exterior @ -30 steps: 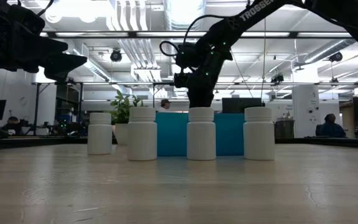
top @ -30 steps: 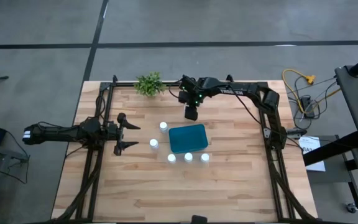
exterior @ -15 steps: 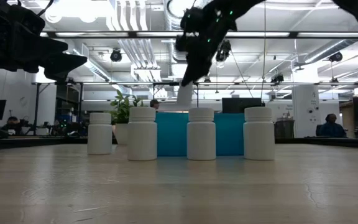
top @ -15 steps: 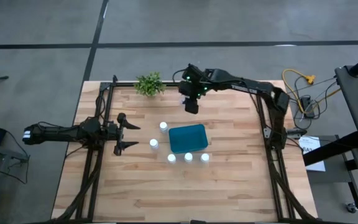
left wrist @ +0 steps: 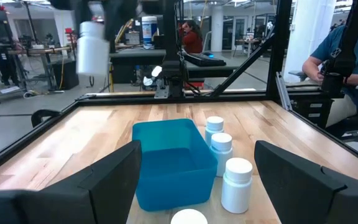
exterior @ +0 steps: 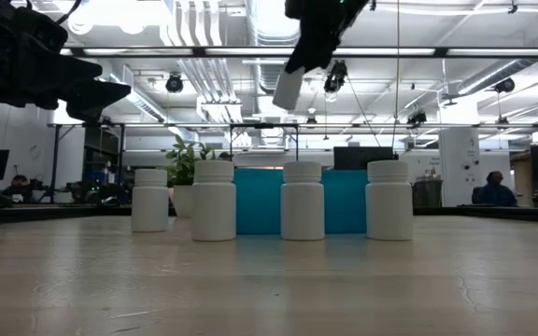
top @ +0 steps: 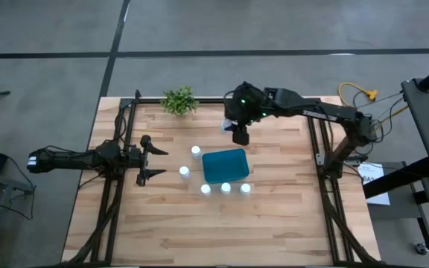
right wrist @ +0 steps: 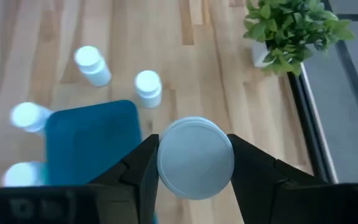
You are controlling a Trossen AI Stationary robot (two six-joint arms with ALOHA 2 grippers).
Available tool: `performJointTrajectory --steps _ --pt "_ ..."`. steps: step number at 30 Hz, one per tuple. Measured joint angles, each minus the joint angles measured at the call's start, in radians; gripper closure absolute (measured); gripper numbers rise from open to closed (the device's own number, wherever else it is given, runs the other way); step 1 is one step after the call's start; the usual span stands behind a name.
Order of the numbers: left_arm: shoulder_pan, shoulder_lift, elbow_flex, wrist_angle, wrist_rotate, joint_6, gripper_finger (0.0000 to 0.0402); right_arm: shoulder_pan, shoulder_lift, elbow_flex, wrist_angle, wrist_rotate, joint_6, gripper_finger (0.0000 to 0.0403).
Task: Pick and place pill bottles into a basket
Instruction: Put the white medicine bottle into the blue bin
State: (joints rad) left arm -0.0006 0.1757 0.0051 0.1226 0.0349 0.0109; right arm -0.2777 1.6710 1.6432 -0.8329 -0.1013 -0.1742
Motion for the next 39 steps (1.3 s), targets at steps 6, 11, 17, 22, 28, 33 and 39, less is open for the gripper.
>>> performJointTrajectory --steps 6,11,17,22,28,33,39 --pt "0.000 0.000 0.000 0.000 0.000 0.000 0.0107 0.057 -0.104 -0.116 0.009 0.068 0.076 0.0254" --pt "0.000 0.000 0.000 0.000 0.000 0.000 0.0107 0.094 -0.150 -0.206 0.033 0.079 0.129 0.0254" --pt "0.000 0.000 0.000 0.000 0.000 0.000 0.0107 0.126 -0.159 -0.293 0.087 0.079 0.173 0.0254" --pt "0.000 -0.001 0.000 0.000 0.000 0.000 0.0107 0.141 -0.159 -0.350 0.120 0.079 0.194 0.0254" --pt "0.000 -0.001 0.000 0.000 0.000 0.000 0.0107 0.143 -0.159 -0.398 0.134 0.077 0.226 0.0254" --pt "0.000 0.000 0.000 0.000 0.000 0.000 0.0107 0.143 -0.159 -0.442 0.180 0.054 0.241 0.0254" --pt "0.000 0.000 0.000 0.000 0.000 0.000 0.0107 0.143 -0.158 -0.491 0.236 0.015 0.246 0.0254"
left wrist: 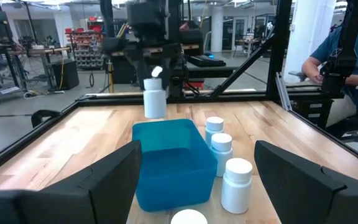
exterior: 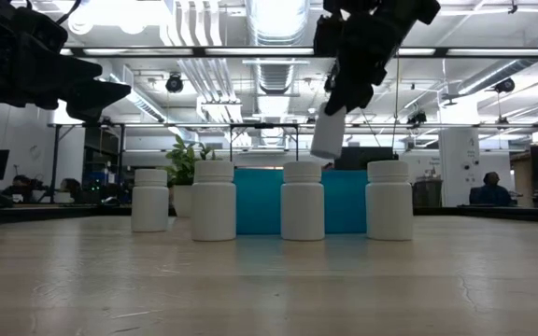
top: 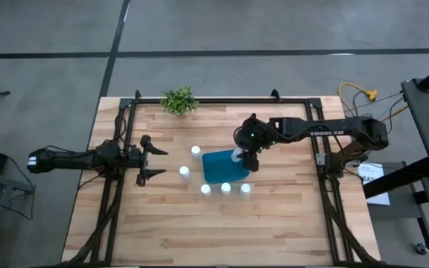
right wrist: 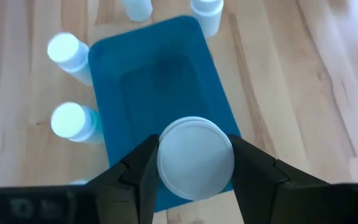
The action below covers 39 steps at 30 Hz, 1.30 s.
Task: Pick and place pill bottles into a basket
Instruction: Put the white medicine bottle into the blue bin
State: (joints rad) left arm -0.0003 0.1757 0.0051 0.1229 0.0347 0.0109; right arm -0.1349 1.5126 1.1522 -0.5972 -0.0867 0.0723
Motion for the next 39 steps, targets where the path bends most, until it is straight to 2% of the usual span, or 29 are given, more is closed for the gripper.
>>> performJointTrajectory --steps 10,26,39 --pt "0.000 0.000 0.000 0.000 0.000 0.000 0.0107 -0.002 0.038 -0.050 0.059 -0.036 0.004 0.0254" --pt "0.000 0.000 0.000 0.000 0.000 0.000 0.0107 -0.031 0.080 -0.052 0.080 -0.050 -0.018 0.0254" --pt "0.000 0.000 0.000 -0.001 0.000 0.000 0.0107 -0.059 0.172 -0.030 0.081 -0.095 -0.049 0.0254"
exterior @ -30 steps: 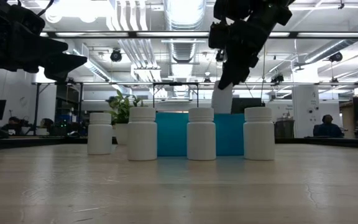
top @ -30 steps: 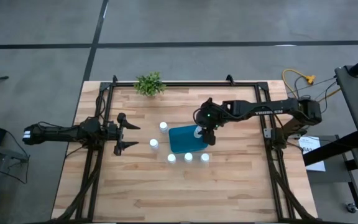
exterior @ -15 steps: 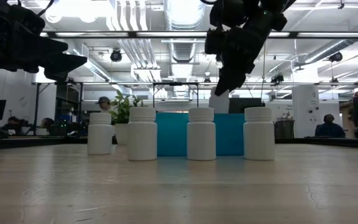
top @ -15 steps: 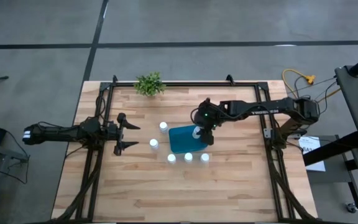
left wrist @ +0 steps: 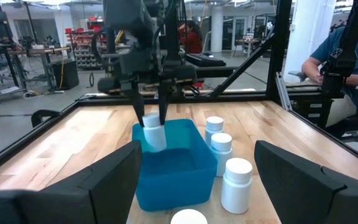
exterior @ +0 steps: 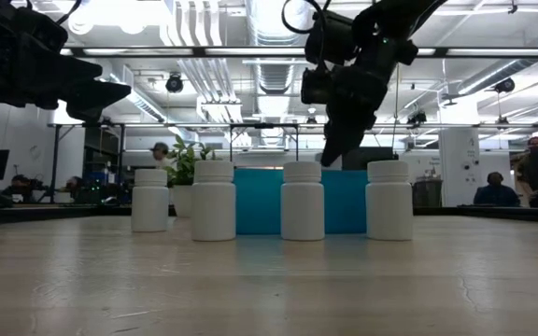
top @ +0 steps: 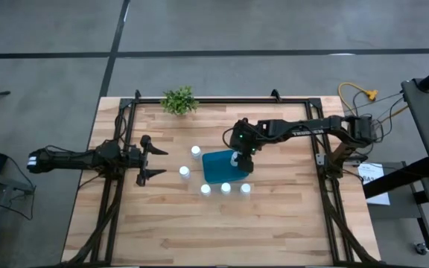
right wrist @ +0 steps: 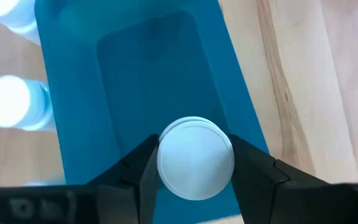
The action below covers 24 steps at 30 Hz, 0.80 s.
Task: Pick and place pill bottles into a basket
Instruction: Put the white medicine bottle into the blue bin
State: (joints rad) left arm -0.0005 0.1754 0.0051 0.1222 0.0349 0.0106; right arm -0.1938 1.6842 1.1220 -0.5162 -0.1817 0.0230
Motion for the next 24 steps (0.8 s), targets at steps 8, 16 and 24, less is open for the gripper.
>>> performJointTrajectory --steps 8,16,24 --pt "0.000 0.000 0.000 0.000 0.000 0.000 0.0107 -0.016 0.019 -0.001 -0.016 -0.007 0.000 0.0254" --pt "0.000 0.001 0.000 0.001 0.000 0.000 0.0107 -0.020 0.031 -0.002 -0.025 -0.002 -0.003 0.0254" --pt "0.000 0.001 0.000 0.001 0.000 0.000 0.0107 -0.024 0.032 -0.002 -0.026 0.031 -0.003 0.0254"
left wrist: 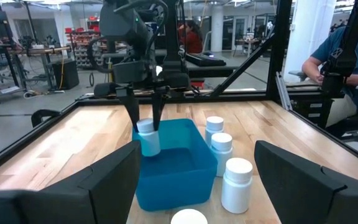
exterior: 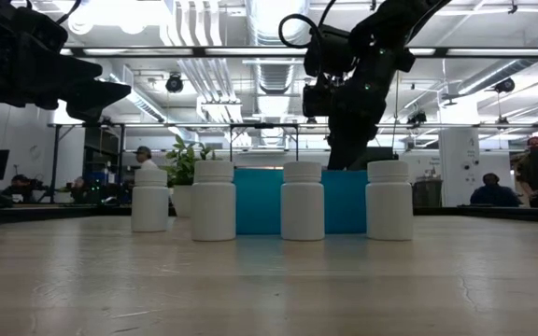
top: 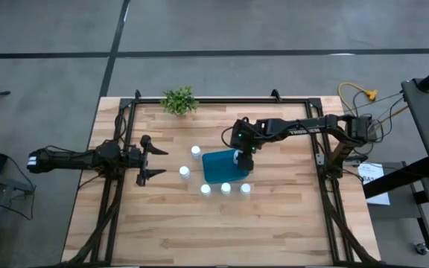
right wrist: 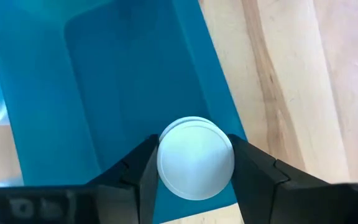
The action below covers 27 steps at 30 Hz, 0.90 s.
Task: Pick and place pill bottles into a basket
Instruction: Put the white medicine bottle into the blue bin
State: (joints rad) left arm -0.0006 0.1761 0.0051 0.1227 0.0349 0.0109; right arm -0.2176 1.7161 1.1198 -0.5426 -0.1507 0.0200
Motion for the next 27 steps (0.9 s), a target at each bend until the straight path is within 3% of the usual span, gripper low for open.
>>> performJointTrajectory --steps 27 --pt "0.000 -0.001 0.000 0.000 0.000 0.000 0.0107 0.000 0.045 -0.008 0.036 0.049 -0.010 0.0254"
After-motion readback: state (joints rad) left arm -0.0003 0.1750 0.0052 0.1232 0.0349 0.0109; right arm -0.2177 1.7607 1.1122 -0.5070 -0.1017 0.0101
